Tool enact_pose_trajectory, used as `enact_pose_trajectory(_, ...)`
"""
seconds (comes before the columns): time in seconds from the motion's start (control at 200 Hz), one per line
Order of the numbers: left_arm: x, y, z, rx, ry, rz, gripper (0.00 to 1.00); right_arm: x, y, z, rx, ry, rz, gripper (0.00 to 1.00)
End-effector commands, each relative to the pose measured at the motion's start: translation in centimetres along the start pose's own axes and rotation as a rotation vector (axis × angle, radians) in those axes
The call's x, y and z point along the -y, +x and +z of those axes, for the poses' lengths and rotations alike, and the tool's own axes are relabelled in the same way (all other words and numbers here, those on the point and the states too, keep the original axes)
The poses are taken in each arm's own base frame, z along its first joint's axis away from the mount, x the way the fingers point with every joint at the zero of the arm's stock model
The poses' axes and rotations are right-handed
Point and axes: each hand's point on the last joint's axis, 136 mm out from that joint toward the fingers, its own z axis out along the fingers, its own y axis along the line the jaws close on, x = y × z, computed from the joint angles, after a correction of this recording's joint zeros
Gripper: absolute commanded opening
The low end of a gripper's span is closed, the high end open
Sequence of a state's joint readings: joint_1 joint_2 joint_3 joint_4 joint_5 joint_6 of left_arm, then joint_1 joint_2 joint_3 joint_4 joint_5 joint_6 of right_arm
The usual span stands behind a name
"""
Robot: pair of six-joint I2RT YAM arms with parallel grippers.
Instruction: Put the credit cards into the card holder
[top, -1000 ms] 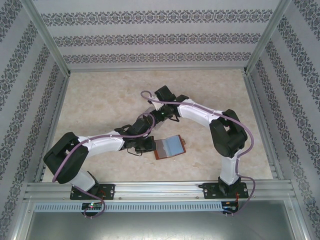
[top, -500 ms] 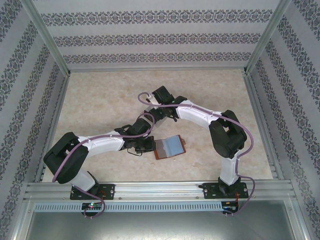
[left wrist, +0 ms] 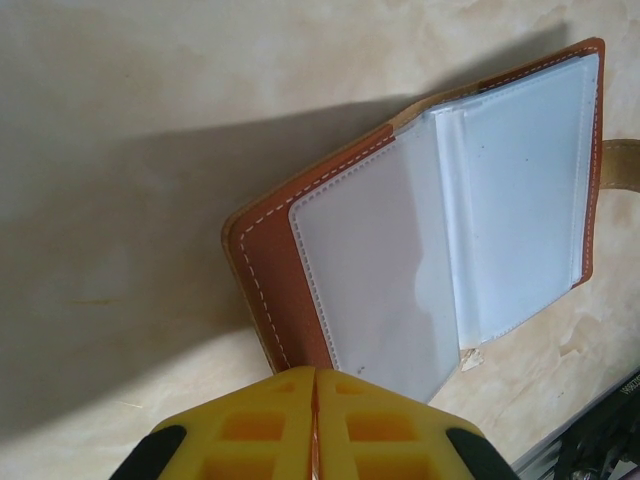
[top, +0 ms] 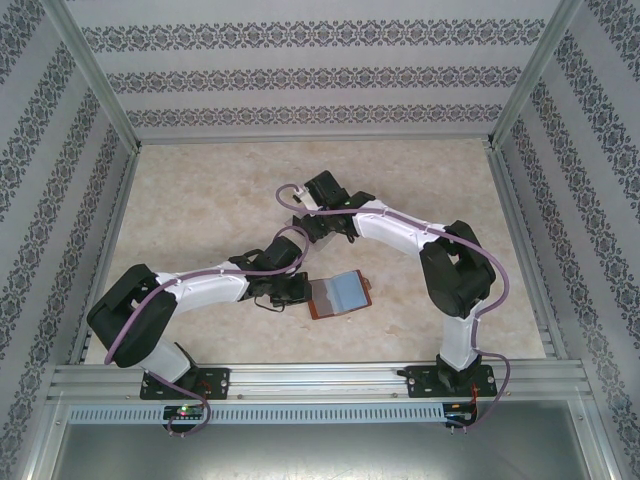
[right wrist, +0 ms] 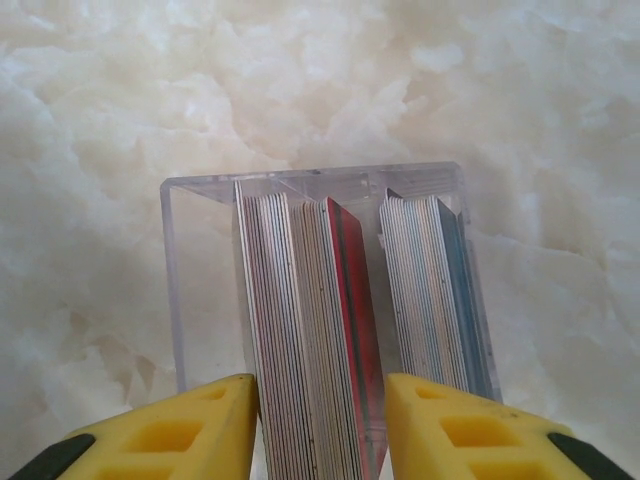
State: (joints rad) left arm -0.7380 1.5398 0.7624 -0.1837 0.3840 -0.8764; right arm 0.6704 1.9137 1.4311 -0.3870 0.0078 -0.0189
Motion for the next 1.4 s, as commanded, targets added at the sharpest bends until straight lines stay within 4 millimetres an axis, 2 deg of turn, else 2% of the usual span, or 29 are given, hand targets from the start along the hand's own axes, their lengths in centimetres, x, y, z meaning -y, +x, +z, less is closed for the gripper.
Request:
enact_pose_trajectory(0.0,0.5,0.0,0.2,0.007,0.016,0.013,0.09,1.0,-1.0,-1.4,0.033,0.062,-0.004,0.43)
enact_pose_trajectory(0.325,0.4,0.1,0.2,0.001,0.017,0.016,0.09,0.8,-1.3,-1.4,0.044,0.057,-0.008,0.44)
enact_pose_trajectory(0.51,0.6,0.1,0.1,0.002,0.018,0.022,0.09,0.6,-1.0,-1.1,0.036,0.039,-0.024,0.55)
enact_pose_trajectory(0.58,0.5,0.0,0.1,0.004,0.015,0.023,0.09,0.5,-0.6,-1.1,0.021,0.04,-0.035,0.57)
enact_pose_trajectory(0.794,0.4,0.0,0.2,0.007,0.016,0.019,0.09,0.5,0.4,-0.4,-0.027,-0.009,-0.006,0.48)
enact_pose_trajectory(0.869,0.4,0.0,0.2,0.007,0.017,0.019,0.09,-0.1,0.4,-0.6,-0.034,-0.062,0.016,0.49)
enact_pose_trajectory(0.969,0.4,0.0,0.1,0.01,0.014,0.019,0.09,-1.3,-0.7,-2.0,0.019,-0.198,0.085,0.54)
enact_pose_trajectory(1.099,0.4,0.0,0.1,0.01,0.015,0.019,0.09,-1.5,-1.7,-3.2,0.043,-0.366,0.197,0.54)
enact_pose_trajectory(1.239,0.5,-0.1,0.0,0.011,0.015,0.019,0.09,-1.2,-1.4,-2.7,0.017,-0.424,0.228,0.54)
enact_pose_trajectory(1.399,0.4,0.0,0.1,0.006,0.011,0.022,0.09,-2.5,-1.0,-1.9,-0.027,-0.509,0.264,0.54)
